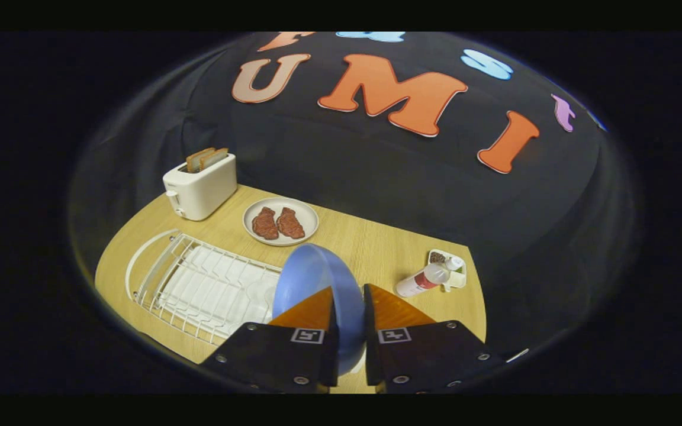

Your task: Take the plate from the dish rack, then take the spoon from the basket and place it into the plate.

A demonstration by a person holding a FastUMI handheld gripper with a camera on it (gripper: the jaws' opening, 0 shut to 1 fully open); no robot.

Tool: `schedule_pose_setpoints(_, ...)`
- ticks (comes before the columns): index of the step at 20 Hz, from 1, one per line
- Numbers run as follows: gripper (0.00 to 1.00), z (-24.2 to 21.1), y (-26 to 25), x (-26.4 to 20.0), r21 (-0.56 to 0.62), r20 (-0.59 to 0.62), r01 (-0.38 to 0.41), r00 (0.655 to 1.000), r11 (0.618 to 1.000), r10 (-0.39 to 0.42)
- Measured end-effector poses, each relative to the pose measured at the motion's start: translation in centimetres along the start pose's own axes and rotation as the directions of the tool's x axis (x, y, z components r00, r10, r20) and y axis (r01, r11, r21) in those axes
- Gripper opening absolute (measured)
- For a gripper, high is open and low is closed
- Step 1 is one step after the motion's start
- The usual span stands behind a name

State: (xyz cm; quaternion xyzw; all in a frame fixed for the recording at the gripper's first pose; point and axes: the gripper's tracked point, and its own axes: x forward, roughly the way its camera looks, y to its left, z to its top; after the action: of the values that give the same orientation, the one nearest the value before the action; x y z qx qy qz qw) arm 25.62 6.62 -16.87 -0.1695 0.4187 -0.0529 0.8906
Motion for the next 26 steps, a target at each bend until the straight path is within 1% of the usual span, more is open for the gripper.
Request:
schedule_pose_setpoints(1,0.18,-0.3,-0.3,-0.6,0.026,0.012,-0.014,1.0,1.0,0.013)
schedule_pose_setpoints(4,0.19,-2.3,0.2,-2.9,0.092,0.039,-0.117,0.993,0.989,0.114)
schedule_pose_setpoints(8,0.19,-5.0,-0.5,-5.0,0.106,0.079,-0.172,0.983,0.979,0.165)
schedule_pose_setpoints(11,0.19,-7.1,-0.3,-6.7,0.12,0.108,-0.234,0.969,0.965,0.222)
schedule_pose_setpoints(15,0.18,-10.0,-1.0,-8.3,0.143,0.141,-0.28,0.955,0.949,0.261)
schedule_pose_setpoints(19,0.18,-13.6,-0.6,-8.8,0.214,0.149,-0.343,0.937,0.915,0.317)
schedule_pose_setpoints(23,0.18,-17.7,-1.2,-8.7,0.276,0.135,-0.372,0.928,0.886,0.348)
schedule_pose_setpoints(26,0.18,-20.3,-0.9,-8.6,0.333,0.125,-0.414,0.91,0.847,0.396)
